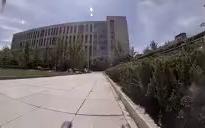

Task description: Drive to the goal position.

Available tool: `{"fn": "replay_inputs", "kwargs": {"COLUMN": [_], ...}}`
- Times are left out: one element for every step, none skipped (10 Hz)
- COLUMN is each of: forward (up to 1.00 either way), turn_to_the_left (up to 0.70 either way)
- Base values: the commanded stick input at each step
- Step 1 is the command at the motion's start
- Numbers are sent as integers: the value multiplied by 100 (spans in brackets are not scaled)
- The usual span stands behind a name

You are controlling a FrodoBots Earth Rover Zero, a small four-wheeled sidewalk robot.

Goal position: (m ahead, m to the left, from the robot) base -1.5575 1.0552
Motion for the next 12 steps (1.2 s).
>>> {"fn": "replay_inputs", "kwargs": {"forward": [4,2,2,4,4,4,4,0,0,0,2,4], "turn_to_the_left": [0,0,0,0,0,0,0,0,0,0,0,0]}}
